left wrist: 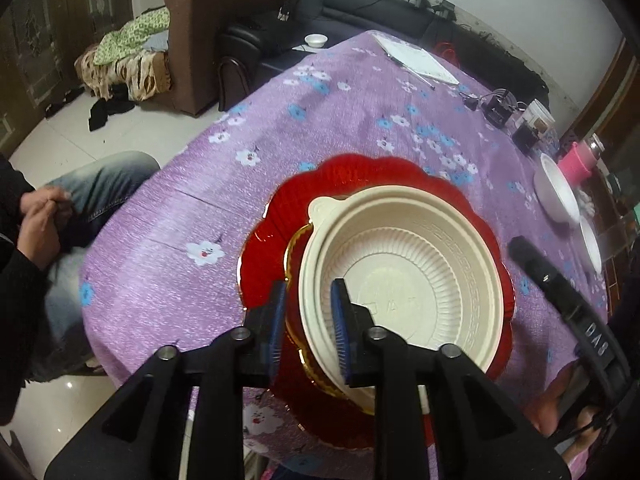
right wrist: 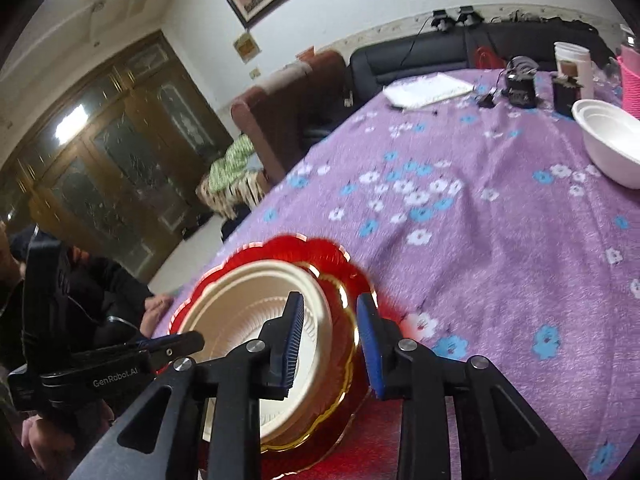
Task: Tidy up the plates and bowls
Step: 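Carry the beige bowl with the right tool onto the stacked red plates, then open the right tool to release the beige bowl on the plates, then move both open tools toward the white bowls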
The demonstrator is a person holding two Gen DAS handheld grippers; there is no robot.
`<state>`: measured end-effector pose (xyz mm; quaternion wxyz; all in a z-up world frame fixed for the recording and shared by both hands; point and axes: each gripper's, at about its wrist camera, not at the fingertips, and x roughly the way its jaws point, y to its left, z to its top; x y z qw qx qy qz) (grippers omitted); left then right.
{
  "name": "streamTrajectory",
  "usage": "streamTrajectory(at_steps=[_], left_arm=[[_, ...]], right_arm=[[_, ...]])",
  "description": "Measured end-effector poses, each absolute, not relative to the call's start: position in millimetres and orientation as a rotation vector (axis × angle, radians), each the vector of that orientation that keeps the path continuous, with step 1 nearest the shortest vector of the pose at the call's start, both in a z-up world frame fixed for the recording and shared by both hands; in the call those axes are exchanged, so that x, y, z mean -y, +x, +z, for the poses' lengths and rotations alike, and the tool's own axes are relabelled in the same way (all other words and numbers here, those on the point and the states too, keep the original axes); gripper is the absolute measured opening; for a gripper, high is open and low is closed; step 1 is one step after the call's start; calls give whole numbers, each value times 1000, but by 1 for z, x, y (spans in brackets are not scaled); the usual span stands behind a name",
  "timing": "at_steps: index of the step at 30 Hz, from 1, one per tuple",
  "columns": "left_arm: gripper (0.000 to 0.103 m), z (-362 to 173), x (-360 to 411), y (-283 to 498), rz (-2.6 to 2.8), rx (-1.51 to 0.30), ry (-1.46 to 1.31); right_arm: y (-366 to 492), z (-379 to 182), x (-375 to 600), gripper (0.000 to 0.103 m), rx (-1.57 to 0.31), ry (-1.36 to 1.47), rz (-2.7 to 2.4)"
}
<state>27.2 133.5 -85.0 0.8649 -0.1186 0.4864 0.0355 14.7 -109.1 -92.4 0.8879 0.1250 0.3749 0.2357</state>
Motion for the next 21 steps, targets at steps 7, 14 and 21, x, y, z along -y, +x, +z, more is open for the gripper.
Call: streamTrajectory(at_steps=[7, 14, 21], left_arm=[[22, -53, -139, 12, 138, -909, -260], [40, -20, -66, 16, -30, -834, -234], [42, -47, 50, 30, -246, -962, -137]], right_arm=[[5, -80, 153, 31, -693, 294, 436], [2, -79, 214, 31, -668, 361, 347], [-9, -86, 264, 32, -651, 401, 278]])
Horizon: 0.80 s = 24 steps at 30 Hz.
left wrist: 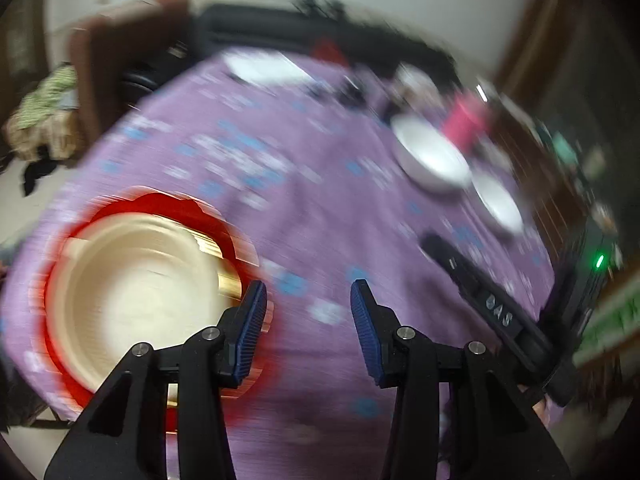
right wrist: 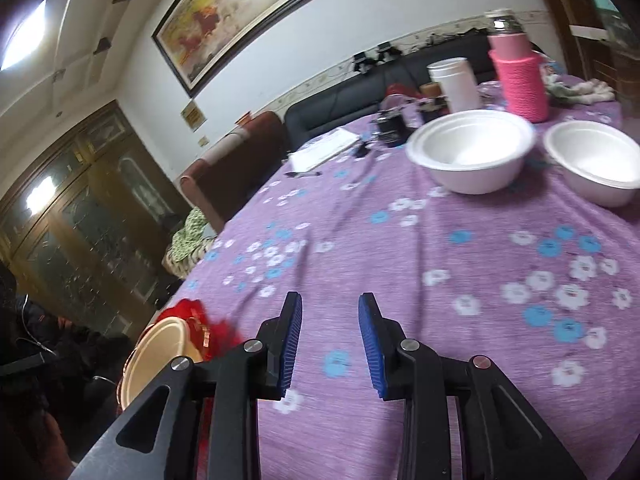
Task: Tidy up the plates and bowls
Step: 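Move both open tools toward the white bowls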
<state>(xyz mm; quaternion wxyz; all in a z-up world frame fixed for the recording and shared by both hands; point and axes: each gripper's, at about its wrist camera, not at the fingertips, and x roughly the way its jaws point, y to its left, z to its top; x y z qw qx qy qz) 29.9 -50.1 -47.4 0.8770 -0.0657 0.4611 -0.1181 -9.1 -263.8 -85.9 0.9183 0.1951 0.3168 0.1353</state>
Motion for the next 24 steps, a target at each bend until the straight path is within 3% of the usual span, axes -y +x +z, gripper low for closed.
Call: streamTrajectory(at_steps=[12, 14, 24], left_arm=[[41, -59, 200, 105, -424, -1124, -82], [41, -59, 225, 118, -441, -1157, -92], [41, -61, 294, 175, -464, -1236, -214]], right_arm=[[-36, -55, 422, 33, -576, 383, 12], [-27, -50, 458, 40, -575, 407, -41], [25, -67, 558, 41, -609, 677, -66]])
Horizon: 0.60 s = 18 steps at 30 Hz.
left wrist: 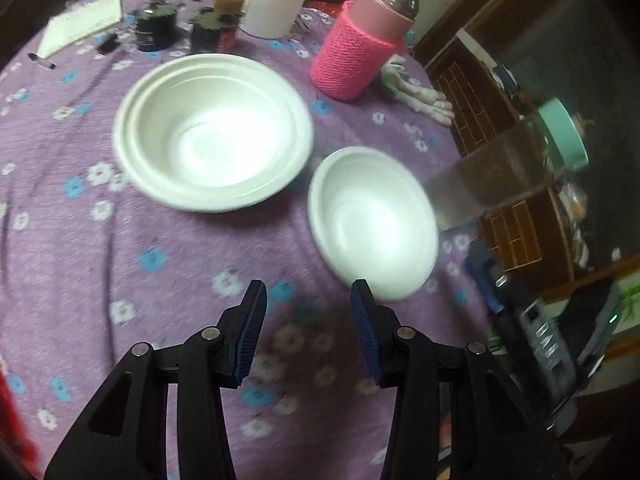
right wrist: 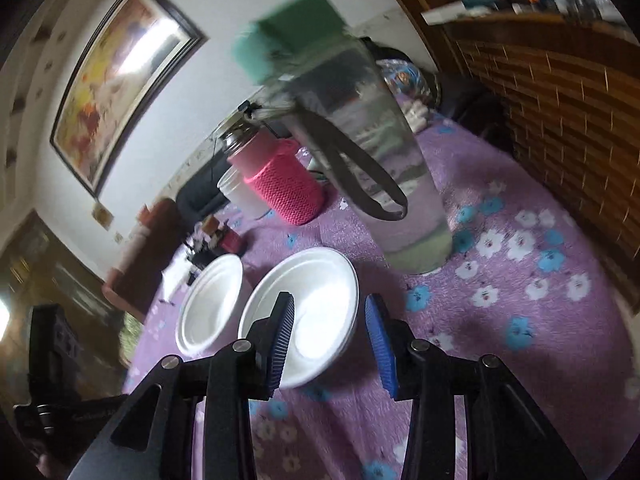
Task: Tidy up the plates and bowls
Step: 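Move both open tools toward the white bowls, then close the left tool on the small white bowl rim while the right tool grips beside it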
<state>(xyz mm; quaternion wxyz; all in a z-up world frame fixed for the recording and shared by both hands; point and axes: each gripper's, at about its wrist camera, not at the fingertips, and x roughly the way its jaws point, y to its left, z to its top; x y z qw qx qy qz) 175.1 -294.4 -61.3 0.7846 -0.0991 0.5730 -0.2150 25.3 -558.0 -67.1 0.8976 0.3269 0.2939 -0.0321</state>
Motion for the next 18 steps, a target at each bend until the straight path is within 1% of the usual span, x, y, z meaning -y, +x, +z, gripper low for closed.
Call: streamTrajectory(at_steps=[6, 10, 12, 13, 18], left_arm=[[42, -67, 308, 194, -443, -1216, -284], [42, -72, 316, 206, -430, -1190, -297], [42, -78, 318, 210, -420, -1204, -299], [42, -81, 319, 211, -421, -1212, -307], [42, -89, 326, 213, -413, -1225, -300]], right_arm=[[32, -90, 572, 42, -631, 764, -9], [36, -95, 571, 43, -641, 785, 17], [39, -99, 570, 44, -645, 806, 30], [42, -103, 571, 46, -651, 830, 42], [46, -108, 572, 46, -650, 848, 6]])
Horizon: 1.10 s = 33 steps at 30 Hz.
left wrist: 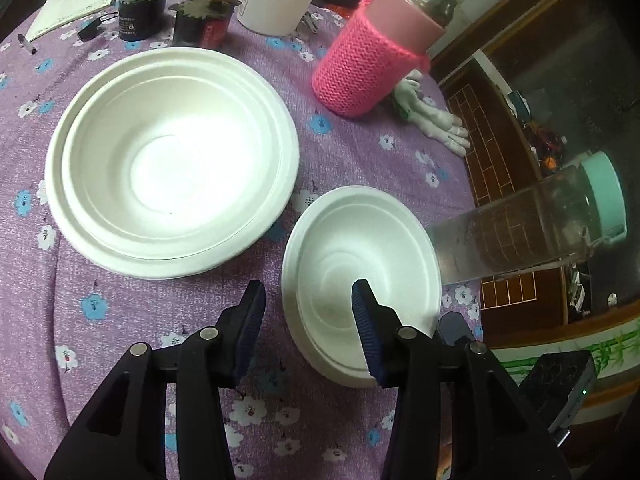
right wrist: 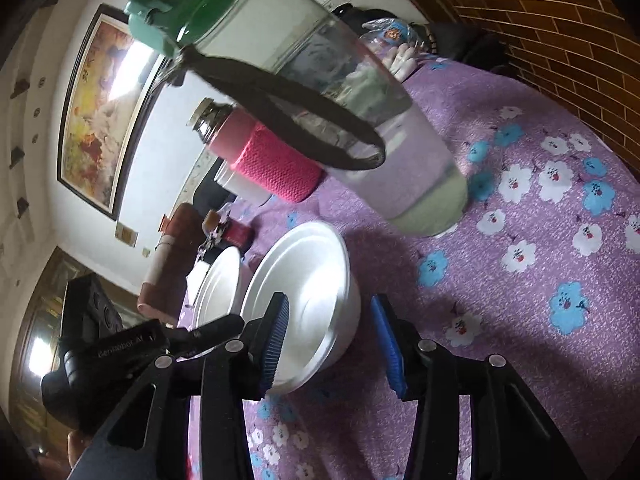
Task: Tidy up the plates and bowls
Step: 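Close the left tool on the small white bowl rim while the right tool grips beside it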
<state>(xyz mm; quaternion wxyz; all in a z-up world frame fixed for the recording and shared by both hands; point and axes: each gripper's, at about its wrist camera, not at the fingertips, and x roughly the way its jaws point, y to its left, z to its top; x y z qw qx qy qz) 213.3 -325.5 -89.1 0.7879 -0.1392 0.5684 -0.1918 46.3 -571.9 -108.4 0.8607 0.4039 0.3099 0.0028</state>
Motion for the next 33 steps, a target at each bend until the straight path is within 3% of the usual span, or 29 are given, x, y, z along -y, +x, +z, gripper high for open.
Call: streamTrajectory(at_steps=[5, 16, 18, 20, 21, 25, 33], left_arm=[[42, -87, 329, 214, -398, -1183, -291], [40, -98, 335, 215, -370, -1173, -243], [31, -100, 335, 216, -362, -1175, -232], [22, -102, 335, 216, -361, -1178, -228], [20, -103, 335, 216, -366, -1182, -229], [8, -104, 338, 212, -382, -1182, -215], [5, -98, 329, 191, -392, -1149, -201]], right_arm=[[49, -115, 575, 53, -639, 876, 10], [61, -127, 572, 53, -679, 897, -19], [64, -130, 571, 48, -699, 889, -23], [67, -133, 570, 19, -724, 874, -33], [69, -135, 570, 12, -736, 876, -31], [69, -138, 571, 11, -735, 892, -24], [60, -129, 570, 7, -731, 847, 2]])
